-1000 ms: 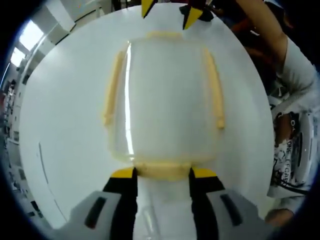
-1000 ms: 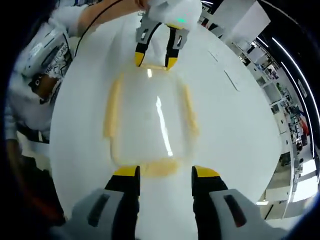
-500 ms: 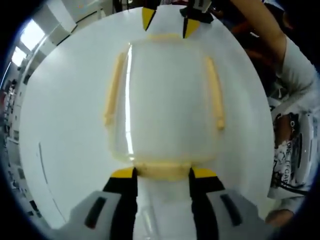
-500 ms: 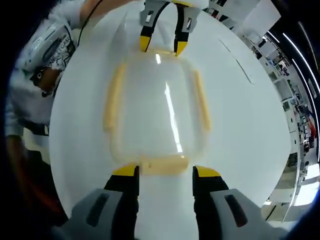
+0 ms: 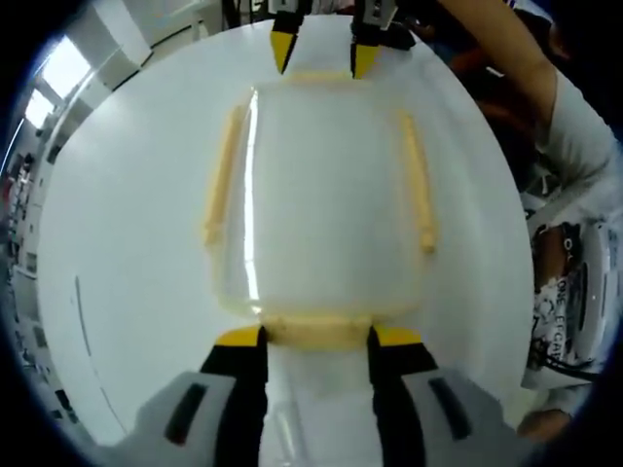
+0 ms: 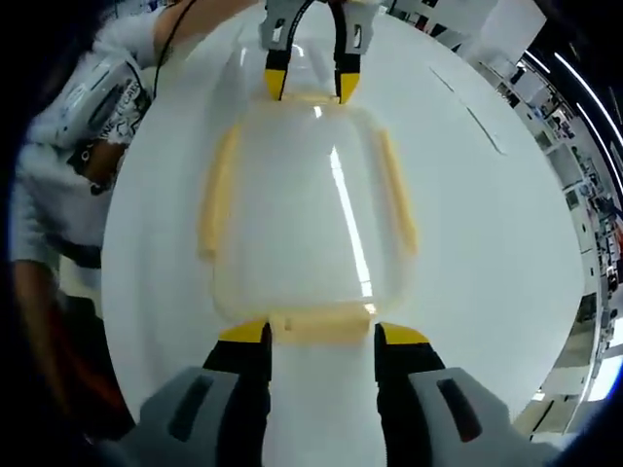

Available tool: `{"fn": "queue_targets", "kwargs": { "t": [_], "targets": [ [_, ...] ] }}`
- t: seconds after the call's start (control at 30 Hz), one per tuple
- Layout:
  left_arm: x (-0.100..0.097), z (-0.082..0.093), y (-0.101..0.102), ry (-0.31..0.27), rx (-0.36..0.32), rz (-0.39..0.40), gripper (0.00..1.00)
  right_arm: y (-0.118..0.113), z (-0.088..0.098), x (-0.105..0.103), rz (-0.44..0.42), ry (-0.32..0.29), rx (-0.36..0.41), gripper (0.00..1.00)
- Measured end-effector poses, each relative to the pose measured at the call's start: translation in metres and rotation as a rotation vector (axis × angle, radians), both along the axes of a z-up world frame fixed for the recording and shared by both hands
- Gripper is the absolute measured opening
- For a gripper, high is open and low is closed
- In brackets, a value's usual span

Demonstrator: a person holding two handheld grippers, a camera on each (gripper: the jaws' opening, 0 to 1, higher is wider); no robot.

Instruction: Snap each plastic latch of the storage box into its locked position after aligning the lid with the box until every specified latch is closed and the lid sits flush.

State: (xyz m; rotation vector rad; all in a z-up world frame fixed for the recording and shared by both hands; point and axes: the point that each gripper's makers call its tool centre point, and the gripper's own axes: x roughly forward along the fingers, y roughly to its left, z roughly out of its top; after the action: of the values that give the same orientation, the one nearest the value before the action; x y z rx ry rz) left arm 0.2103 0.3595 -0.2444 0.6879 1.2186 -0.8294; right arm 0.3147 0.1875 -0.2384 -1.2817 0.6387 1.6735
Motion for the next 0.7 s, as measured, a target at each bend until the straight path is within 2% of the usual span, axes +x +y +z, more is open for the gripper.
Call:
{"fn": "queue_targets", "kwargs": {
  "t": [0.33,0.7],
  "targets": [
    [0.0014,0.0018,-0.003,-0.006,-0.012,-0.009,0.4,-0.0026,-0.0003,-0.0028,0.053,0.034,-0.073,0.41],
    [0.0024,0.005,-0.0075,-0.02,-0.037,-0.043,0.4,-0.0056,-0.0006,-0.0005,0.07,0.07,-0.144,0.42]
  ]
}}
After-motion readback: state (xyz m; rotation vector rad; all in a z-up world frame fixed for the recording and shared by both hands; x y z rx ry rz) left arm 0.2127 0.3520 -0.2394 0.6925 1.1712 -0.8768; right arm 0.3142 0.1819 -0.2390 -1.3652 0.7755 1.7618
